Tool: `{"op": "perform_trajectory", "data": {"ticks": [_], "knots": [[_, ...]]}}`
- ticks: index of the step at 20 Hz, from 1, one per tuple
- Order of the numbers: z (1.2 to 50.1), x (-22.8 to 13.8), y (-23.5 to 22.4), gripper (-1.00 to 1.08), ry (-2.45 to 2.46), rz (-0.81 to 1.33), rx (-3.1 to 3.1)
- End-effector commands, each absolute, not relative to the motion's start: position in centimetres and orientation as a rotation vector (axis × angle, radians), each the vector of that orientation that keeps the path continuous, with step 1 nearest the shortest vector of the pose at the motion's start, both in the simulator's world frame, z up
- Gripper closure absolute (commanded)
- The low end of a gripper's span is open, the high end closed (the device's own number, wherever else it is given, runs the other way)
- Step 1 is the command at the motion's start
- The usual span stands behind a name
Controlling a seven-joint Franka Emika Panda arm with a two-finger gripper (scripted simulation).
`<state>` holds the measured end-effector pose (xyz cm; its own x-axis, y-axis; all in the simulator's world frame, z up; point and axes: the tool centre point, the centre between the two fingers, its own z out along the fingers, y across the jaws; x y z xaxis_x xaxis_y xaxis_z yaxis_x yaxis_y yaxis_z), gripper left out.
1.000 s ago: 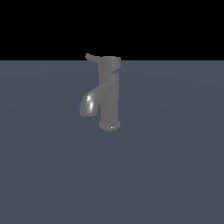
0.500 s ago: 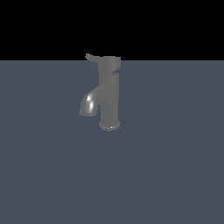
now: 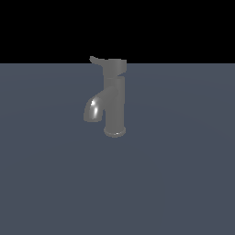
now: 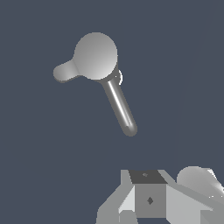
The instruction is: Turn on the faucet by rotating a designated handle.
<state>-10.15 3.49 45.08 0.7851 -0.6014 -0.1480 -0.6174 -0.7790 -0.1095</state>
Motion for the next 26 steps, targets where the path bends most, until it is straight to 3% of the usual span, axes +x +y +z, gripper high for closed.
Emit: {"op": "perform_trajectory", "data": {"ticks": [1,26], "knots": [[44.4,-8.7,3.6,1.08,1.070,0.170,-2.786],[35.5,4.5,4.9,1.08,2.018,0.161,-2.320]]}}
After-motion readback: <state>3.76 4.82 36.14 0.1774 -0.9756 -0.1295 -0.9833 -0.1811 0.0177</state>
